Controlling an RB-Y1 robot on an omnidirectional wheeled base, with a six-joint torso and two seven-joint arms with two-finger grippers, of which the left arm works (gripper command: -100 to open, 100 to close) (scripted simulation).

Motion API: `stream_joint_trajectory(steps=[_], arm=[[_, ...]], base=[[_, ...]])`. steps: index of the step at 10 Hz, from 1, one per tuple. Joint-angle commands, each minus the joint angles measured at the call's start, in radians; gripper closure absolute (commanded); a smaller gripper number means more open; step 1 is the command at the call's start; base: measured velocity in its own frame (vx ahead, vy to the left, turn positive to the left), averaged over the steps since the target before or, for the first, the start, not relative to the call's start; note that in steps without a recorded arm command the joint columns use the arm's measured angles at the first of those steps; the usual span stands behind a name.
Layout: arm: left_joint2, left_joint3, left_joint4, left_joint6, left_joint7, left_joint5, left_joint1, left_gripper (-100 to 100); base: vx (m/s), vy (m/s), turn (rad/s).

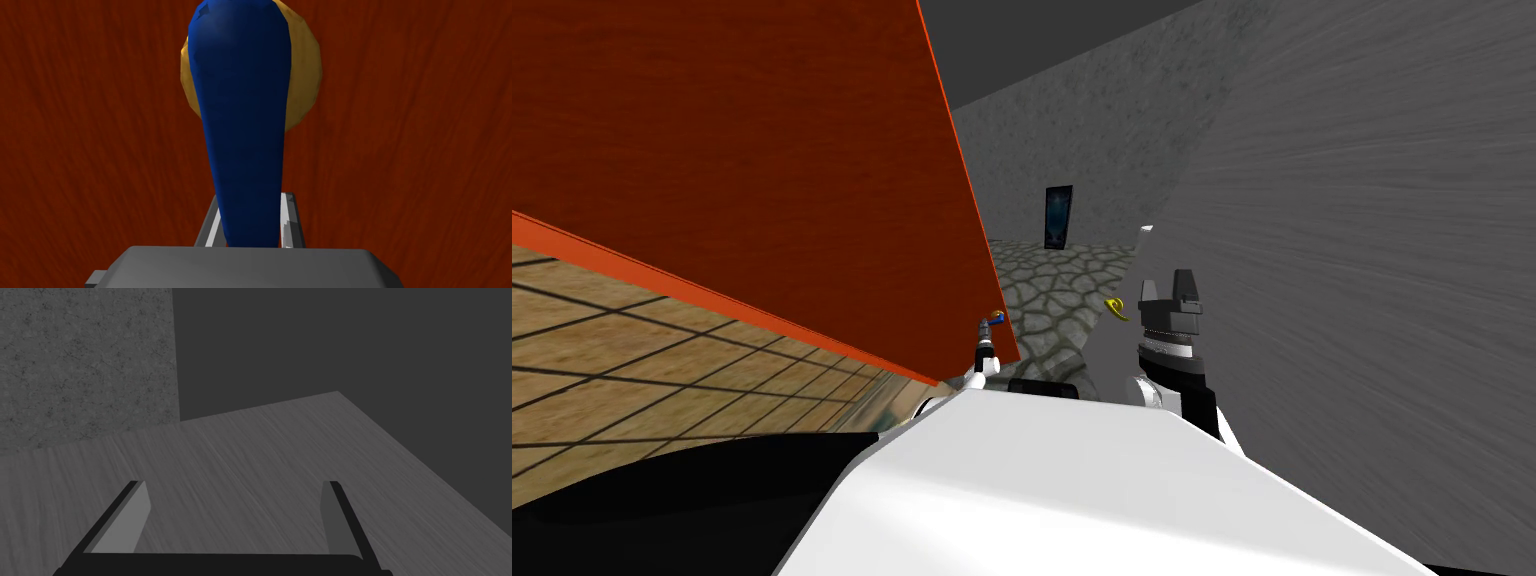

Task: Push the door open

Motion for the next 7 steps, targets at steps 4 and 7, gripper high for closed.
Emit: stream_joint_trajectory(steps=[4, 7], arm=[[0.003, 0.038, 0.0, -0.011, -0.041, 0.027, -0.008, 100], [-0.013, 0.065, 0.0, -0.019, -0.071, 0.047, -0.013, 100]], base=[[0.173, -0.018, 0.056], [0.197, -0.011, 0.063]])
